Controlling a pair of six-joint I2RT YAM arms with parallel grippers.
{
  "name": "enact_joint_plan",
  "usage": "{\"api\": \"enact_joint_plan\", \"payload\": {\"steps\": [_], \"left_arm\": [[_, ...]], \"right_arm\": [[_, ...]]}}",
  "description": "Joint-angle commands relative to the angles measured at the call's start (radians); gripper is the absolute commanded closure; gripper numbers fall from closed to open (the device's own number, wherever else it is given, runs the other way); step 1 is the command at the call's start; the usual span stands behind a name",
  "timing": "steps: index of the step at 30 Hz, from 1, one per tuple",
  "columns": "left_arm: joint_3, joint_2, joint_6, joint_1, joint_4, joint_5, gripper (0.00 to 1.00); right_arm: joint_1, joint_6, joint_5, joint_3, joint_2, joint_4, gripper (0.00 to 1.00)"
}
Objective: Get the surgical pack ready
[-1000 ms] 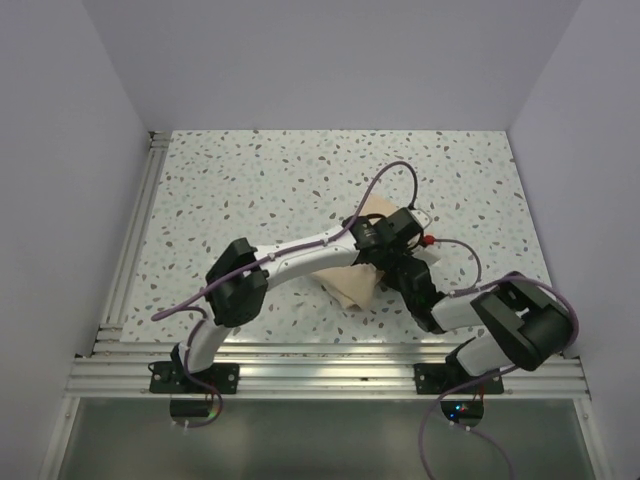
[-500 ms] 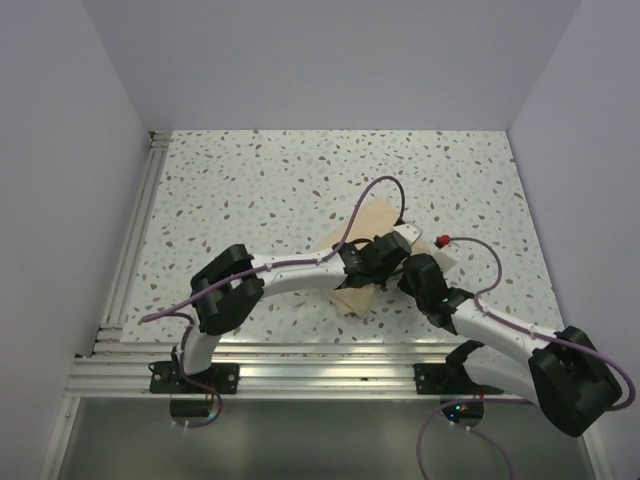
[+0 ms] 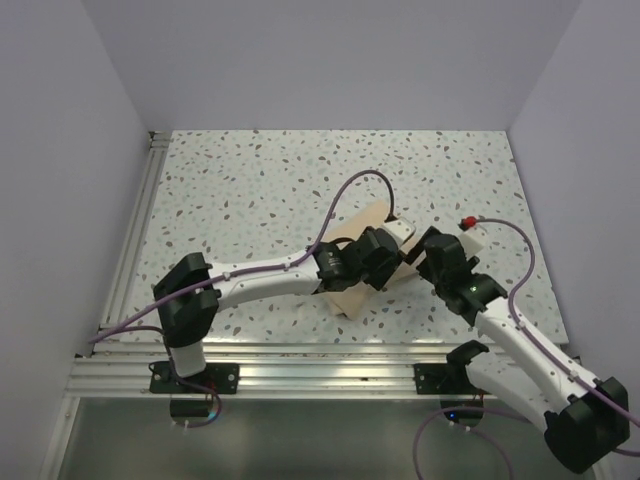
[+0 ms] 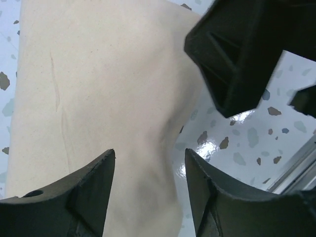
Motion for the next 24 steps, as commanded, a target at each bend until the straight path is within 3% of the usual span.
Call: {"api": "enact_joint_plan", "payload": {"steps": [1,5,14,20,21,24], "left_arm": [[0.003,-0.063,0.087,-0.023,-0.058,0.033,0.38],[-0.028,-0.066,0.153,-0.043,-0.087,0.023,0.23],[-0.143,-0.046,0.160,-0.050,0.022,-0.044,0.19],[-0.224,-0.093,0.150,-0.045,0.115,-0.013,0.17],[-0.227,-0.095,0.152,-0.040,0.126,-0.009,0.11],[-0.215,-0.084,0.155,-0.037,0.122,0.007,0.05]], "right_arm": [[-0.004,-0.010,-0.072,0.121,0.104,-0.092,0.12],[-0.004,0.017,-0.105,0.224,0.238,-0.164,0.11],[-0.060,0.086,-0.240,0.186,0.293,-0.047,0.11],[-0.084,0.147,-0.327,0.177,0.348,-0.016,0.06],[-0.085,0.150,-0.342,0.184,0.353,-0.020,0.05],[-0.084,0.170,-0.356,0.198,0.373,-0.032,0.02]]}}
